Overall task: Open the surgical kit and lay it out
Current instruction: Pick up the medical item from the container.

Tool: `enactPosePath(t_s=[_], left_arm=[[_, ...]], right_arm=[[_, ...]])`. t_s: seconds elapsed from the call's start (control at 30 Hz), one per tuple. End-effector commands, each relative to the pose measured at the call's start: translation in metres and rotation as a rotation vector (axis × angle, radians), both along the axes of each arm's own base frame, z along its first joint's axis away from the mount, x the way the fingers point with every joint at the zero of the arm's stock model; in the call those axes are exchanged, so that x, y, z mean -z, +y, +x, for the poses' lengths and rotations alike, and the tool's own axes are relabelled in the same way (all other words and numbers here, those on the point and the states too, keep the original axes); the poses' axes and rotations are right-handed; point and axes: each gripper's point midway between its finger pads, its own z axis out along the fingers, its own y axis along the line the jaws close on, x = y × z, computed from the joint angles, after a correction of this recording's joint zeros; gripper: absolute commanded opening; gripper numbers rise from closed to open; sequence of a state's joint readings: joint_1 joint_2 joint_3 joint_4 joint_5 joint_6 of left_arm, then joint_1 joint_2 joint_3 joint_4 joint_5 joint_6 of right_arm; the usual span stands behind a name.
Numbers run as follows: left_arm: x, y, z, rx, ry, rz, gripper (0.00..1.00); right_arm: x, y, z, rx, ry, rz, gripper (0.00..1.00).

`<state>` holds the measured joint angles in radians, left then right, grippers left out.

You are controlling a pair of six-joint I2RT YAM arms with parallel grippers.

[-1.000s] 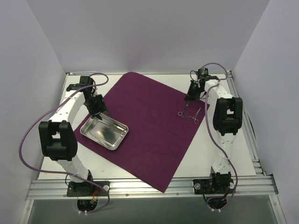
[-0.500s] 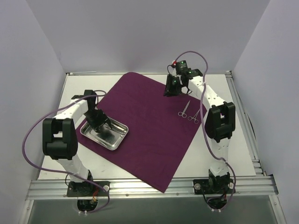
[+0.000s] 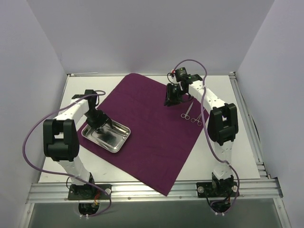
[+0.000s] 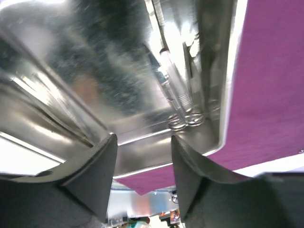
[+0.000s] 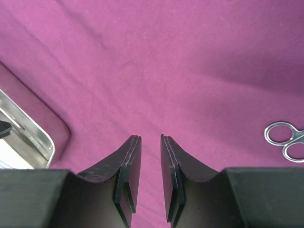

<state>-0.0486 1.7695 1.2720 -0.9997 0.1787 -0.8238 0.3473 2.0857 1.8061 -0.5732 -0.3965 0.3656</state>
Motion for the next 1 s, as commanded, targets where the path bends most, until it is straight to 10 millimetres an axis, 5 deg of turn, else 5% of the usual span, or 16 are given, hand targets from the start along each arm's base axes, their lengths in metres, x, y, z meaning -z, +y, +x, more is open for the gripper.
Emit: enactPosePath(t_s=[0.0,0.57,0.67,0.87,0.97], left_arm=[[0.000,0.007,-0.024,-0.012,0.094,0.020,0.60],[0.043,0.004,-0.070,0.103,0.311,0.124,0.64],[0.050,-0.006,-0.062,0.114,0.279,0.080,0.56],[0.014,-0.007,-0.022,0.120,0.063,0.093,0.56],[0.018,-0.009,-0.013,0.110,0.052,0.087,0.57]], right_arm=[[-0.026,0.003,-0.006,-0.005,-0.016,0.049,0.24],[-0.025,-0.008,0.000,0.032,0.024,0.087,0.24],[-0.024,-0.005,-0.004,0.017,0.026,0.079,0.24],[-0.021,-0.003,-0.013,0.001,0.025,0.058,0.24],[-0.025,0.003,-0.014,-0.022,0.003,0.051,0.24]])
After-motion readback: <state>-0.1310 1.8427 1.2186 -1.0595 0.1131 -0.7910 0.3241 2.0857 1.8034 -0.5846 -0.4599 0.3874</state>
